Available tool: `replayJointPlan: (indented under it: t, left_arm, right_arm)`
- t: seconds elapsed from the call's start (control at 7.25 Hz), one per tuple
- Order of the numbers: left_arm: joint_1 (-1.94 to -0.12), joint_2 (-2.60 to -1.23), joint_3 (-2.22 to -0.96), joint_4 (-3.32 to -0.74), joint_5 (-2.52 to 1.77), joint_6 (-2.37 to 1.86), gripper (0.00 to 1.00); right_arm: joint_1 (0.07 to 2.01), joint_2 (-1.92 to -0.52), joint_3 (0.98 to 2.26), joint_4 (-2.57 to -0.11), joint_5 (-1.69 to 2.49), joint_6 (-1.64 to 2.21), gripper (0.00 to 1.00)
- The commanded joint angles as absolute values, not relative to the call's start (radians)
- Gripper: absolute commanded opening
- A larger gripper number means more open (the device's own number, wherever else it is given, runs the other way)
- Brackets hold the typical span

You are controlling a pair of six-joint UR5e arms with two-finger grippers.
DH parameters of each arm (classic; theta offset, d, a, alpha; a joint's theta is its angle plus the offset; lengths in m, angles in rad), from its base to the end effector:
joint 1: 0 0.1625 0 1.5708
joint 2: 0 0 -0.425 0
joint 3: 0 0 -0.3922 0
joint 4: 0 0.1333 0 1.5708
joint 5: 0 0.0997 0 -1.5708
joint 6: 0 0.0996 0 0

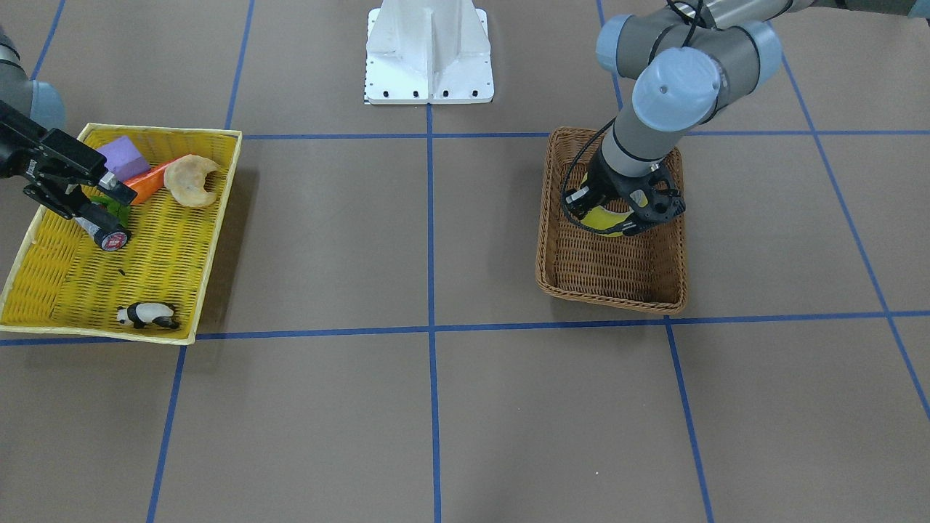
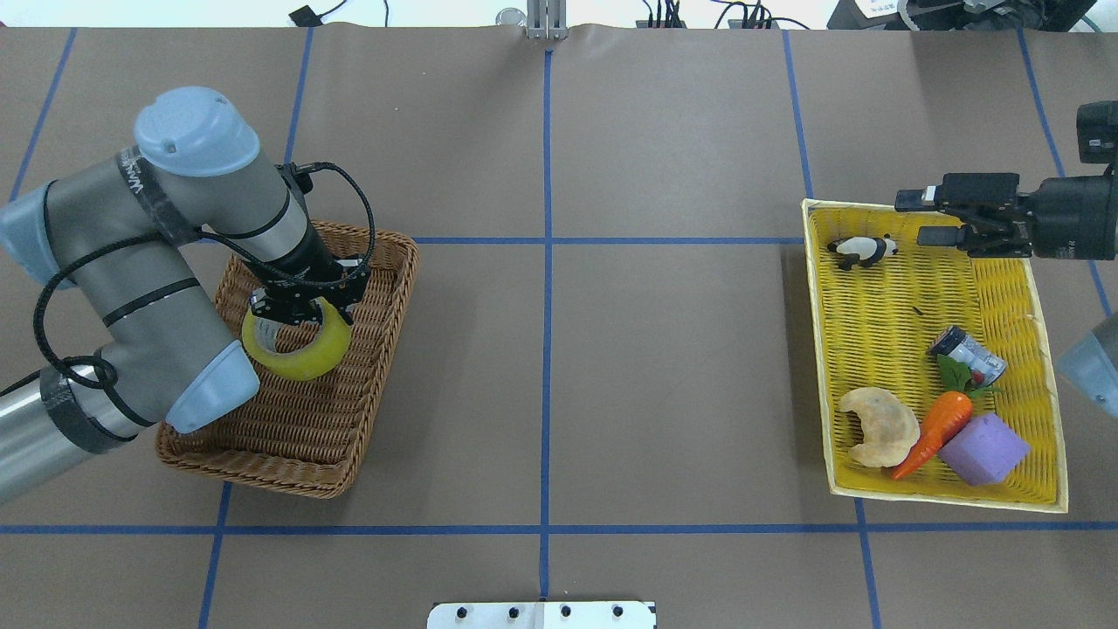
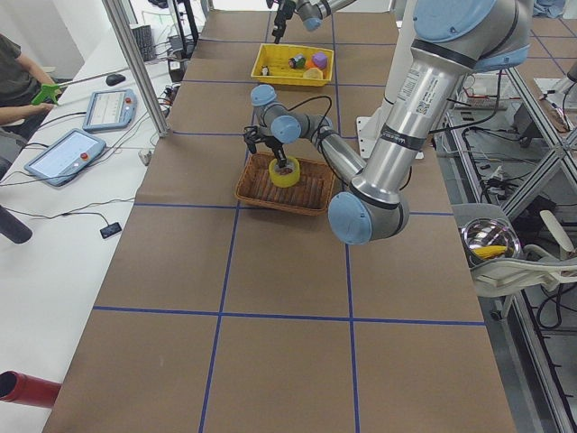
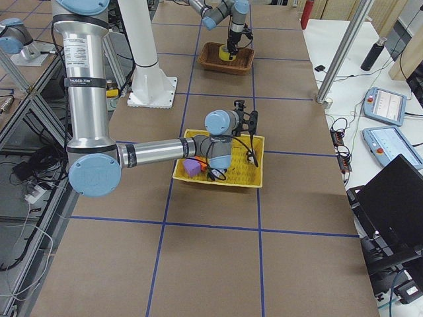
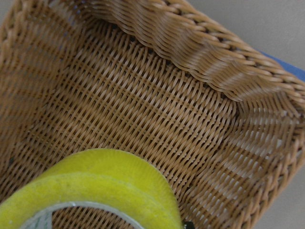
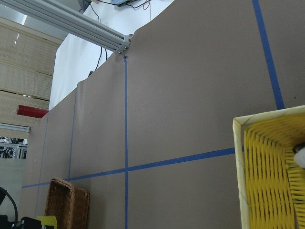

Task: Move tape to another basket

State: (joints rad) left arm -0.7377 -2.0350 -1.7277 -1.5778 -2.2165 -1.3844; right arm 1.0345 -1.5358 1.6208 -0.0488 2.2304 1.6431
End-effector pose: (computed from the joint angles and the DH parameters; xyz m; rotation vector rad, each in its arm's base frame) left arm 0.4218 -0.4825 0.3201 -0.2893 0.8226 -0.3134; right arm -0.1835 -0.4501 0.4515 0.2599 -1.5881 0.3296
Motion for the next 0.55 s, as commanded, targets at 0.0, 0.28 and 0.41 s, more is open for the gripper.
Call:
replayJointPlan:
  t: [0.0,0.28,0.41]
  left_arm:
    - [-0.736,-2.023,-1.701,-1.609,-2.217,-1.391,0.00]
    - [-0.738,-1.994,-1.694,-1.669,-2.210,-1.397,0.00]
    - [-0.736,-1.993,-1.694,-1.674,-2.210,-1.407,0.00]
  right_arm:
    - [1.043,-1.539,1.621,-0.048,2.230,1.641,1.00]
    - [1.062,-1.546,1.618,-0.049,2.230,1.625,1.00]
    - [1.077,-1.546,1.618,-0.051,2.230,1.621,1.00]
